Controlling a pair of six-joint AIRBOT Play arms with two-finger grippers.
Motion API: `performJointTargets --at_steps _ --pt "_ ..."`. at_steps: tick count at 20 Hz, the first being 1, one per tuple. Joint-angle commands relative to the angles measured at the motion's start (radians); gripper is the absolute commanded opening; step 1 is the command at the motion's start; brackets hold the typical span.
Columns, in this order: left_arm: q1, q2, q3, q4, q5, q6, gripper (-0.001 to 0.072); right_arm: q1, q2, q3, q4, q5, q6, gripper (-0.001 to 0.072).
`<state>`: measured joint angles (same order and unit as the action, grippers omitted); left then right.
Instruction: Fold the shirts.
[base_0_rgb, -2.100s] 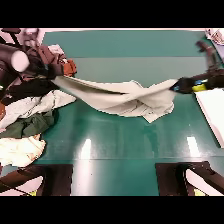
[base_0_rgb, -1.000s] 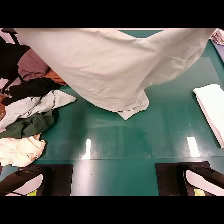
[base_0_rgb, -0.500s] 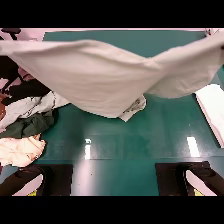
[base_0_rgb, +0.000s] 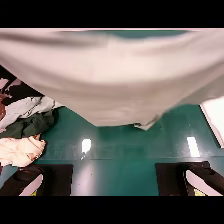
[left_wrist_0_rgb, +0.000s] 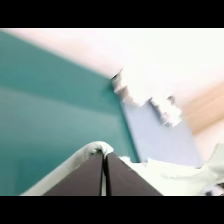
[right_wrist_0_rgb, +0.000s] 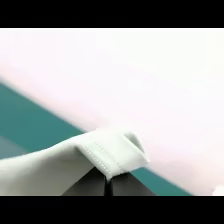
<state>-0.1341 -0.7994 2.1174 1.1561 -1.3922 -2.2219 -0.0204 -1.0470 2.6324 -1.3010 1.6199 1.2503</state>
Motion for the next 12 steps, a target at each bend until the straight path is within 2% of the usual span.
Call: performJointTargets --at_steps 1,3,4,7,9,12 --pt "0.0 0.007 -0.017 0.138 0.072 -0.029 0.0016 0.0 -0.147 0.2 -0.054 -0.053 0.043 0.0016" --pt "0.0 -0.053 -0.13 0.325 -0.007 -0.021 0.0016 -0.003 -0.21 0.039 -0.072 0.003 0.1 0.0016" --pt "0.0 -0.112 -0.207 0.368 -0.042 0.006 0.0017 -0.018 -0.231 -0.134 -0.071 0.031 0.12 0.0017" --pt "-0.001 -0.315 -0.42 0.248 -0.103 0.071 0.0019 -0.025 -0.212 -0.803 -0.011 0.012 0.118 0.0016" --pt "-0.035 -0.364 -0.509 0.244 0.008 0.091 0.0019 0.014 -0.164 -1.052 -0.023 -0.004 0.083 0.0015" --pt "-0.03 -0.356 -0.522 0.343 0.076 0.092 0.0019 0.039 -0.037 -1.144 -0.172 -0.177 0.075 0.0016"
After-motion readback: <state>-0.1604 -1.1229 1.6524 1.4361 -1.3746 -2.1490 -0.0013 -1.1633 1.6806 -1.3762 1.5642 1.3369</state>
